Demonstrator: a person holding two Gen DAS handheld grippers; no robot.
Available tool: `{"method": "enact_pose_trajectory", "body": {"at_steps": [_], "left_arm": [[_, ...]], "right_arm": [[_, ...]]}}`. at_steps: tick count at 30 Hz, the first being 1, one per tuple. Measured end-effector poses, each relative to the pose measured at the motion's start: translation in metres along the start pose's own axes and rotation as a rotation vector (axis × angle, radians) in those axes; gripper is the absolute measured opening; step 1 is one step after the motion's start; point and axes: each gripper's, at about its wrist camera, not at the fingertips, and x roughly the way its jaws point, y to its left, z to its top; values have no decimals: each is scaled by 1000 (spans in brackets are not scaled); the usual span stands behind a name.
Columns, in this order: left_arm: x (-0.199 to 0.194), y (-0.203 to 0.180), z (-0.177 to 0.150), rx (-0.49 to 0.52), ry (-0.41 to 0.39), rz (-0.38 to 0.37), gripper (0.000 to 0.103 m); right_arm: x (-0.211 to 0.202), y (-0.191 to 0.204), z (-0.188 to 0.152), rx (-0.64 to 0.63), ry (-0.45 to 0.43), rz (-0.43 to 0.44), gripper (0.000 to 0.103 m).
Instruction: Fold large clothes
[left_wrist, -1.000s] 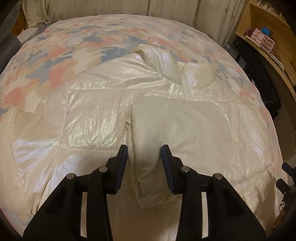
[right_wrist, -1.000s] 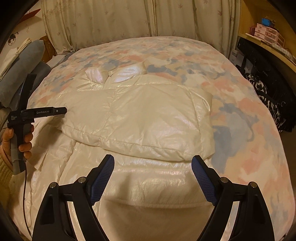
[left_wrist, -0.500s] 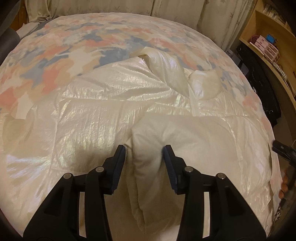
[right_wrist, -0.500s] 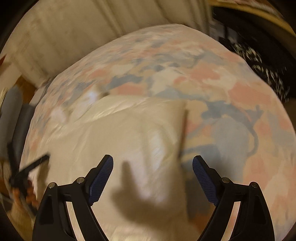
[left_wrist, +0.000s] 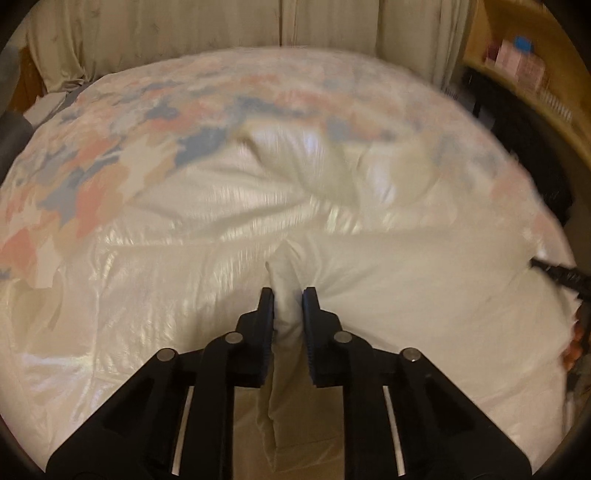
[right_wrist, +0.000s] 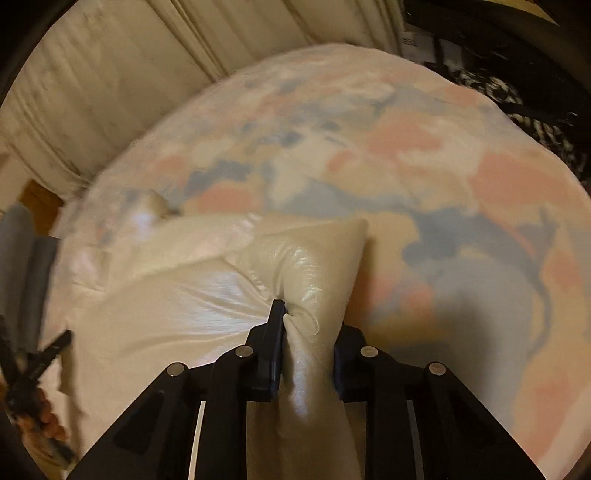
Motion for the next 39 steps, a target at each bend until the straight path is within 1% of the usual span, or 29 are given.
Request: {"method": "enact_pose_trajectory", "body": {"at_steps": [1, 2, 3, 4, 5, 7, 9, 13, 15, 17, 18, 19, 21, 23, 24, 26, 28, 31, 35, 39], "left_arm": [[0, -2, -2, 5, -5, 18, 16], [-2, -3, -3, 4, -14, 29, 18], [-6, -3, -4, 1, -18, 33, 21], [-10, -2, -5, 2, -15, 27, 23], [-15, -1, -5, 3, -12, 20, 28], [-30, 3, -5, 4, -32, 28, 30], [-50, 8, -6, 1, -72, 59, 33], [-84, 5, -5, -2, -157, 53, 34], [-91, -6, -3, 0, -177, 26, 34], [-88, -21, -2, -7, -151, -28, 34], [-83, -28, -2, -8, -130, -39, 34], [-73, -37, -3, -19, -90, -49, 34], [-53, -48, -9, -49, -40, -64, 34], [-31, -56, -17, -68, 5, -41, 34], [-21, -57, -23, -73, 18, -22, 34], [-13, -57, -30, -65, 12, -7, 34], [-13, -55, -32, -67, 7, -9, 34], [-14, -49, -31, -78, 16, -12, 33], [-11, -39, -34, -91, 18, -23, 33], [-11, -38, -36, -77, 12, -1, 34]], "right_arm": [[1, 1, -2, 0, 8, -13, 27], [-1, 3, -1, -7, 13, -34, 30], [-8, 8, 2, -19, 8, -72, 40], [-15, 11, 2, -33, 1, -92, 47], [-24, 15, 3, -57, -7, -98, 50], [-42, 27, 1, -95, -31, -106, 51], [-63, 42, -2, -131, -54, -123, 51], [-91, 77, -20, -216, -66, -85, 52], [-91, 109, -33, -264, -55, -47, 52], [-87, 135, -46, -290, -45, -13, 52], [-81, 150, -53, -307, -41, 7, 52], [-76, 163, -60, -322, -35, 22, 52], [-66, 182, -73, -344, -20, 41, 52], [-54, 196, -88, -374, -2, 31, 52], [-50, 200, -97, -395, -10, 6, 52], [-45, 199, -104, -440, -27, -28, 51], [-48, 192, -108, -460, -55, -89, 51], [-53, 161, -106, -431, -104, -200, 51], [-63, 117, -98, -327, -115, -232, 52], [-69, 104, -98, -283, -118, -241, 52]]}}
